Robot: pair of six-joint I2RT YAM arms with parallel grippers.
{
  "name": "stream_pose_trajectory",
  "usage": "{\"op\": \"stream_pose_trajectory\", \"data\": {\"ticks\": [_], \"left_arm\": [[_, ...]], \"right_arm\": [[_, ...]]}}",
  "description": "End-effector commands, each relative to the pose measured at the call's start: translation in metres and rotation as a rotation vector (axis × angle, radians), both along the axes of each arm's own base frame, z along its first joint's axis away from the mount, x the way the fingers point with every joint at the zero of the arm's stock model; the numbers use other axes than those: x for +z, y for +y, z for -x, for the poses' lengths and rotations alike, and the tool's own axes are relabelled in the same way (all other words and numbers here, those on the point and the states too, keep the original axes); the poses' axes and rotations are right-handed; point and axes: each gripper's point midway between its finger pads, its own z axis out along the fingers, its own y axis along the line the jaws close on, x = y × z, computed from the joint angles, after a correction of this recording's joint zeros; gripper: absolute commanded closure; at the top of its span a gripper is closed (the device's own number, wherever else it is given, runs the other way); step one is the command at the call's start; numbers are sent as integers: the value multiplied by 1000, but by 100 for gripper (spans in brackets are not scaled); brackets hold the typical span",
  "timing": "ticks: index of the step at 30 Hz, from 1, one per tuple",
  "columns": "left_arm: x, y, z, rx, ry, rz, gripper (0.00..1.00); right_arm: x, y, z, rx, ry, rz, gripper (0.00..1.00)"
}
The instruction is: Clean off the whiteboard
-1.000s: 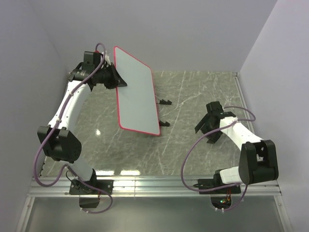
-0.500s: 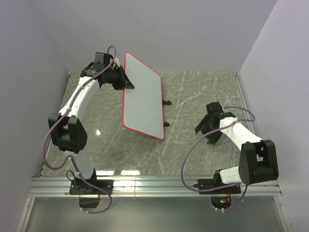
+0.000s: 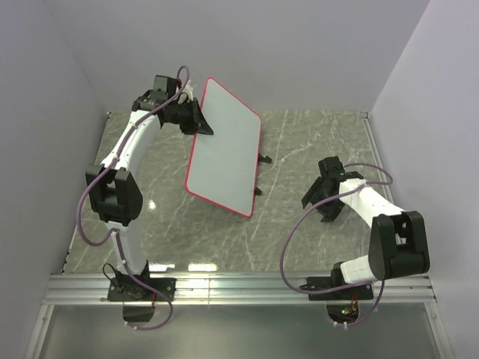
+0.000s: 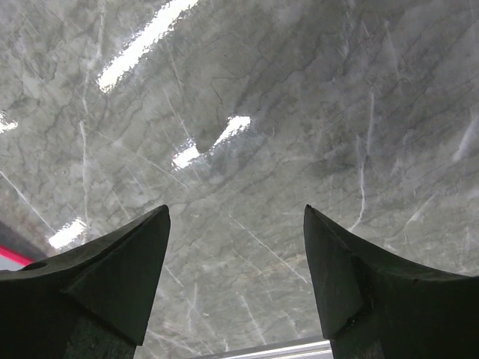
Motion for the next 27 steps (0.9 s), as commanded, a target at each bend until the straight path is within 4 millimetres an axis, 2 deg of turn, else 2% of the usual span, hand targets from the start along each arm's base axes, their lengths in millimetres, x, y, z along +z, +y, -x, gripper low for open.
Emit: {"op": "stream_pose_trajectory", "data": {"ticks": [1, 2, 7, 12, 15, 19, 21, 27], "left_arm": [[-15, -10, 11, -124, -48, -107, 100], [-11, -9, 8, -114, -85, -145, 100], [43, -23, 2, -96, -281, -193, 100], [62, -19, -2, -49, -368, -221, 100], [44, -19, -4, -64, -317, -243, 100], [0, -19, 0, -100, -193, -284, 100], [-15, -19, -1, -110, -156, -298, 100], [-29, -32, 1, -170, -109, -255, 96]], "right_arm": [[6, -1, -6, 16, -7, 6, 21], [5, -2, -5, 17, -2, 8, 21], [4, -2, -7, 32, 4, 14, 21], [9, -2, -12, 49, 0, 20, 22], [13, -2, -12, 64, 5, 23, 22], [18, 0, -13, 81, 5, 10, 22], [22, 3, -13, 94, 8, -5, 22], [39, 11, -19, 139, -11, -42, 22]]}}
